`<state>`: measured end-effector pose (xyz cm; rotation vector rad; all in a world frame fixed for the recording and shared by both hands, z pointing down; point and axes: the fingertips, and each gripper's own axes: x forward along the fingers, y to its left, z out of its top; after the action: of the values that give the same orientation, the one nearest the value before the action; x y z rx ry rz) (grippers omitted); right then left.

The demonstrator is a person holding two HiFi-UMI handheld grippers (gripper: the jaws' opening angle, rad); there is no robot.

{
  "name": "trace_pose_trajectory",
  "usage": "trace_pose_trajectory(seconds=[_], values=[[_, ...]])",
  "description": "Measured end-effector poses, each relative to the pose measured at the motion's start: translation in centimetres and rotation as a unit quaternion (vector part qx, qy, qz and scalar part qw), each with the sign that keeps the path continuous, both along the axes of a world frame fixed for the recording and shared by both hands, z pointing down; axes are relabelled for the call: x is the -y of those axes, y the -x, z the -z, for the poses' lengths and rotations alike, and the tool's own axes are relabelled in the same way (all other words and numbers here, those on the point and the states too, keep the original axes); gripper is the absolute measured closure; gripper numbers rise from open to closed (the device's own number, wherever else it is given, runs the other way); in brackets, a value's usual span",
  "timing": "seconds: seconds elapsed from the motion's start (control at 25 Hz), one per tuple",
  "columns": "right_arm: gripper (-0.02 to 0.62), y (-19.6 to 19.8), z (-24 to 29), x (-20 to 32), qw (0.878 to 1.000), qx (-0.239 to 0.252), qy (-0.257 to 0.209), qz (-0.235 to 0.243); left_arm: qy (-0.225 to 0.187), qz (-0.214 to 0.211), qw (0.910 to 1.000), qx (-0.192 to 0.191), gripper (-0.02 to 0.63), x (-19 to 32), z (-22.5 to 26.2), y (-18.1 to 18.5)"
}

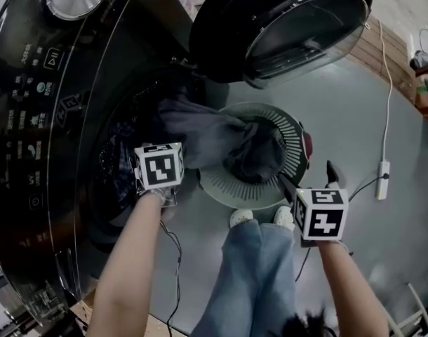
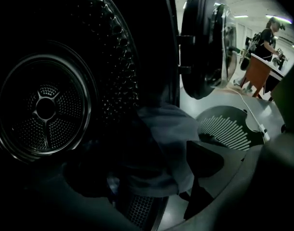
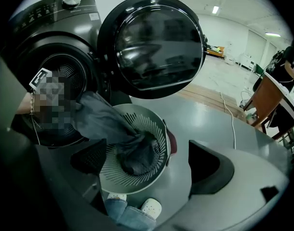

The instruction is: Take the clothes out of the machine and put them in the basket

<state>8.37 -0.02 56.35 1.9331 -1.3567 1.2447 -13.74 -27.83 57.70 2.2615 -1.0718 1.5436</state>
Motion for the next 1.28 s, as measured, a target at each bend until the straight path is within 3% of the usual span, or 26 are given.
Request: trace_pose_trajectory(seconds=[0.24, 0.44, 0.64, 1.0, 1.12, 1.2, 1.28], values=[[0.063, 0.1, -1.6, 0.6, 1.0, 0.007, 0.004, -0.003, 0.025, -0.013, 0.9987, 0.042, 0.133, 2.6, -2.9, 0.2], [0.063, 0.6, -2.6, 1.0, 1.0, 0.013, 0.003, -0.007, 0.073, -0.041, 0.9953, 0.049, 0.133, 2.5, -5.7, -0.5], [0.063, 0.9, -3.1, 1.8, 1.0, 0.011, -0.009, -0.006, 0.127, -0.044, 0.99, 0.044, 0.14, 2.2, -7.1, -1.3], [0.065, 1.2, -2.2, 2.1, 1.0, 0.014, -0.017, -0.011, 0.098, -0.052, 0.9925, 0.051, 0.327, 1.8, -5.4, -1.2], [0.066, 1.2, -1.5, 2.0, 1.0, 0.012, -0.017, -0.008, 0.088, -0.059, 0.9919, 0.069, 0.44, 1.4, -4.3, -0.7], [0.067, 1.2, -0.8, 1.9, 1.0, 0.011, -0.019, -0.006, 0.079, -0.07, 0.9907, 0.085, 0.468, 0.7, -3.7, -0.4], [0.069, 1.1, 0.1, 1.7, 1.0, 0.01, -0.022, -0.002, 0.074, -0.08, 0.9911, 0.076, 0.472, -0.2, -3.0, -1.0]])
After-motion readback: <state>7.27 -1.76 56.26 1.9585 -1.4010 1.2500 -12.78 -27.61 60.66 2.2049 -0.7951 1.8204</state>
